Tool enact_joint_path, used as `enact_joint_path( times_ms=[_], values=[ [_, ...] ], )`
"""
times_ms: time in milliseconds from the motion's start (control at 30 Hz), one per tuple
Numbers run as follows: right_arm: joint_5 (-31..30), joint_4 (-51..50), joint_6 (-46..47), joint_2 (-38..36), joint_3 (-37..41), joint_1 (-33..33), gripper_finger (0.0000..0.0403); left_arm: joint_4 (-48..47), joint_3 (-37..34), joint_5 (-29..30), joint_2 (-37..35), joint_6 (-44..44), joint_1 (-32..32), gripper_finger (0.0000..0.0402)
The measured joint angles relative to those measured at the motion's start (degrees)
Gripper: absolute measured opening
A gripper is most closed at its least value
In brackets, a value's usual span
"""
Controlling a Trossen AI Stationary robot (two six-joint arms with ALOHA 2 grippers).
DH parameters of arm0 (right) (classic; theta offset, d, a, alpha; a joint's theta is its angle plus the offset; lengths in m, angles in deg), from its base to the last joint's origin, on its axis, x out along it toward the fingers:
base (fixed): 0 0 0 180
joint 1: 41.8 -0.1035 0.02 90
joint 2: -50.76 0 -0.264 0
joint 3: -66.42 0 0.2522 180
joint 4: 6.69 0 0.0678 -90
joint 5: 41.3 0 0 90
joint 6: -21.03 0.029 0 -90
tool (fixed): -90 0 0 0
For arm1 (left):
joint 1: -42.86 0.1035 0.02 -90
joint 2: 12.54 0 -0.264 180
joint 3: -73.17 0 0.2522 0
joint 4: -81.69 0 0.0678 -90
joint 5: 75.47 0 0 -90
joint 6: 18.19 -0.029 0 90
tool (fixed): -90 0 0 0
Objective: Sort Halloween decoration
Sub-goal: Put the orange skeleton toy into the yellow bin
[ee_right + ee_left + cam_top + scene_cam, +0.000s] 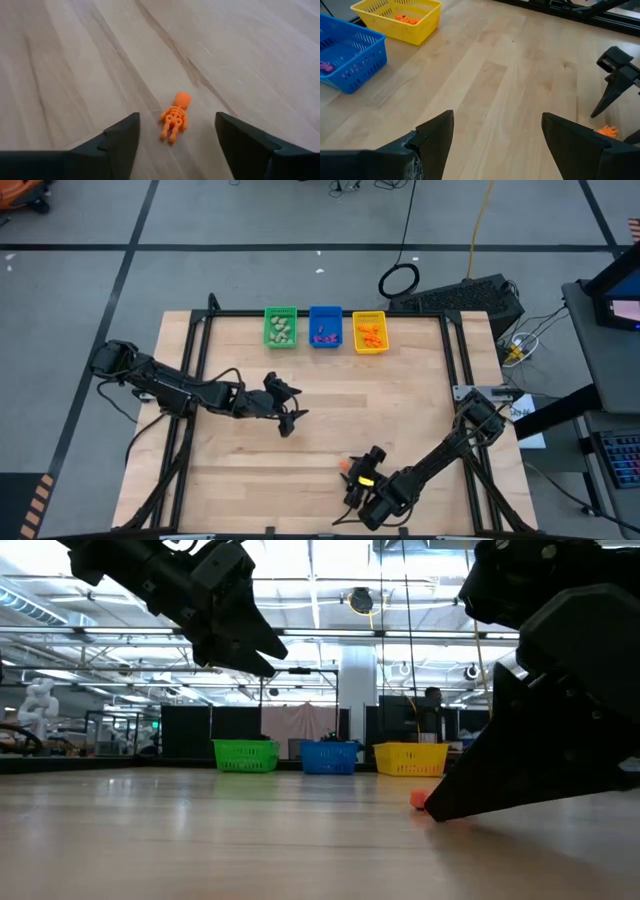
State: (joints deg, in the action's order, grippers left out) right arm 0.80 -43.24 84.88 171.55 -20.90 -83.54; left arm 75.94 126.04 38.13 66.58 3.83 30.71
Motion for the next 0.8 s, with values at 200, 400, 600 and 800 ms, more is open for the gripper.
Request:
enact_joint_path(
  times_ms=[200, 400, 600, 800],
  values=[
    [0.98, -0.09, 1.44, 0.00, 0.00, 0.00, 0.0170, 0.00, 0.00, -0.01, 0.00, 0.03, 0.00, 0.0302],
    [1.50, 0.11, 1.44, 0.00, 0.00, 0.00, 0.0095, 0.00, 0.00, -0.02, 0.00, 0.07, 0.00, 0.0302],
    [1.57, 0.11, 0.97, 0.00, 0.00, 0.00, 0.0043, 0.00, 0.00, -0.04, 0.00, 0.09, 0.00, 0.0302],
    [1.58, 0.71, -0.37, -0.06, 0.01, 0.00, 0.0019, 0.00, 0.00, -0.07, 0.00, 0.09, 0.00, 0.0302]
  ],
)
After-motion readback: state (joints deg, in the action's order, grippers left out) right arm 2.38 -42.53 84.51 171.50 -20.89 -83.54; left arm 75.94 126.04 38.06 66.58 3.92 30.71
